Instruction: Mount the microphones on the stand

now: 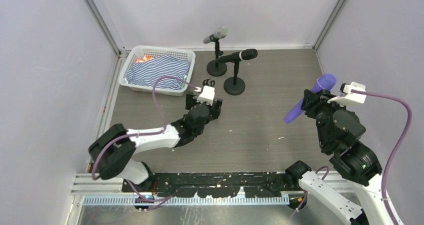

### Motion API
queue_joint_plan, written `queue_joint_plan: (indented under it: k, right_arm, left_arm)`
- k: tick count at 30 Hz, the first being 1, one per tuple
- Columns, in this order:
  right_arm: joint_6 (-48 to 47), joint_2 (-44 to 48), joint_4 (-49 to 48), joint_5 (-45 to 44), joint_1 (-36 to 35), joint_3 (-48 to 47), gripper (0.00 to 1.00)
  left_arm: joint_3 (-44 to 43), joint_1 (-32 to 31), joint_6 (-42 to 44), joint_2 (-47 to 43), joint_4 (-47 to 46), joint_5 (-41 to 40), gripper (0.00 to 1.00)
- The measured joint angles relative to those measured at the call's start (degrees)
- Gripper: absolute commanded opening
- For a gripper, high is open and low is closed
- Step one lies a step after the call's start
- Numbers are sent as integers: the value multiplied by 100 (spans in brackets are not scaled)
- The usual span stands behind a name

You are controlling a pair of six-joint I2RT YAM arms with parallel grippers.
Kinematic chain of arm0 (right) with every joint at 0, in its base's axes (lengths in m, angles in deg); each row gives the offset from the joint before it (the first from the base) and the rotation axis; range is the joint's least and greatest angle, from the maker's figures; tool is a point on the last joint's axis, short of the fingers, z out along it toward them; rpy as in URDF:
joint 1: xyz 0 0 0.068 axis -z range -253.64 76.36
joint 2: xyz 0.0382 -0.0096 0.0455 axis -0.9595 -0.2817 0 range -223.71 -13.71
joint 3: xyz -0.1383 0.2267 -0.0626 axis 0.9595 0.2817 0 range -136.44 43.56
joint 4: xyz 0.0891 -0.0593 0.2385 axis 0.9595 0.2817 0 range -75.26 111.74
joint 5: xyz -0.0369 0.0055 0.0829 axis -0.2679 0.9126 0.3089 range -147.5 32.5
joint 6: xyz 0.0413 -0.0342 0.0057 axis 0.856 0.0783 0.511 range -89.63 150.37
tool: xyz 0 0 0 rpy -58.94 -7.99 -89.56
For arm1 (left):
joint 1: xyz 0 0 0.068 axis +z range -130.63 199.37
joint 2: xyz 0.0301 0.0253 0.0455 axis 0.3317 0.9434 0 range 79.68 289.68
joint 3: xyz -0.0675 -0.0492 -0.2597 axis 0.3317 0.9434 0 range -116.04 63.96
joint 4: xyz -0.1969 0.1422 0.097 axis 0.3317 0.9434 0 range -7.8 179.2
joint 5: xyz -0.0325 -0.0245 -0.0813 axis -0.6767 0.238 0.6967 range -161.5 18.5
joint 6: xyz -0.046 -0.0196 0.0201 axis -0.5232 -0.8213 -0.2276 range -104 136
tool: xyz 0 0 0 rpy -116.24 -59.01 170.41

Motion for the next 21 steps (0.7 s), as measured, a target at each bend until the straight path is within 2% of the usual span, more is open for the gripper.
queue_joint_plan:
  k: [7, 11, 21]
  right_arm:
    - [33, -120, -57, 138, 0, 59, 4]
    - [59, -232, -98, 238, 0, 131, 4]
    - [70, -313, -149, 437, 0, 153, 4]
  left_arm:
    - [1397, 26, 164, -1456, -684, 1309, 100]
    - [1847, 170, 201, -1875, -1005, 1978, 100]
    - [2258, 1648, -35, -1989, -1893, 4065, 91]
